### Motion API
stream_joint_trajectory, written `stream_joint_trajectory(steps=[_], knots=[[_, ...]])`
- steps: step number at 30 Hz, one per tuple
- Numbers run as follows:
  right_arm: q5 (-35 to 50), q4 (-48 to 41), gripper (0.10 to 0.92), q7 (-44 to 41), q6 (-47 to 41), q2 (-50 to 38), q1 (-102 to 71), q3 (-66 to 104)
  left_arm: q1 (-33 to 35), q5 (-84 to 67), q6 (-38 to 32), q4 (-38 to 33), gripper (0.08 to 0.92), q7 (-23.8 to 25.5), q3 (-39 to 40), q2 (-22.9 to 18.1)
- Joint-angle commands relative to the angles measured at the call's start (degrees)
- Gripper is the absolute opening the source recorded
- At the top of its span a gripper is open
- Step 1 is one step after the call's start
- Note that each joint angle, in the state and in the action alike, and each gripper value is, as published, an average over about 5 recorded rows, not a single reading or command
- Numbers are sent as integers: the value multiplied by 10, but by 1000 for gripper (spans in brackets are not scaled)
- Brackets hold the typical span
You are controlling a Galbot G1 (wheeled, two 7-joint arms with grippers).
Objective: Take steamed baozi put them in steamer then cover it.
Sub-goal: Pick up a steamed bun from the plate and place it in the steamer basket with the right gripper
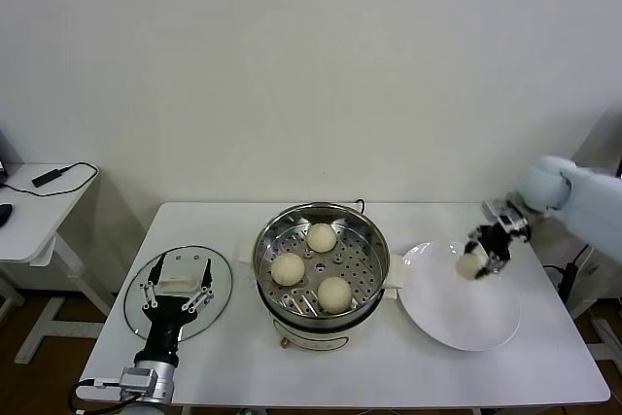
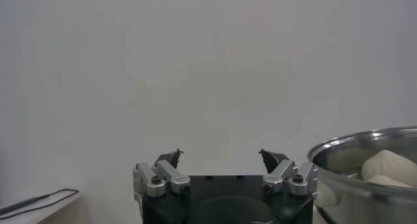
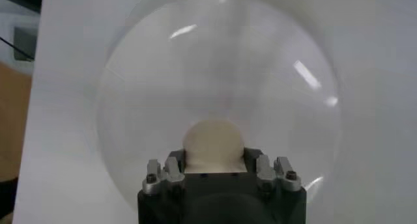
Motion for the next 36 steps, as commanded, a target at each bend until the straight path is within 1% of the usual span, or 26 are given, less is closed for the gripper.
stream_joint_trajectory(steps=[1, 5, 11, 16, 22, 36], knots=[[176, 141, 611, -24, -59, 89, 253, -130, -6, 16, -6, 6, 823, -1, 9, -4], [214, 160, 611, -8, -81, 138, 267, -134, -5, 16, -6, 6, 823, -2, 12, -3], [228, 165, 611, 16, -96, 192, 247, -140, -5, 15, -9, 7, 823, -2, 14, 1], [217, 159, 611, 38, -105, 216, 211, -147, -5, 14, -9, 6, 823, -3, 16, 3], [195, 131, 610, 60, -120, 238, 168, -156, -5, 13, -9, 3, 823, -4, 14, 4], [153, 83, 611, 67, -121, 253, 117, -148, -7, 10, -10, 3, 823, -6, 8, 4]])
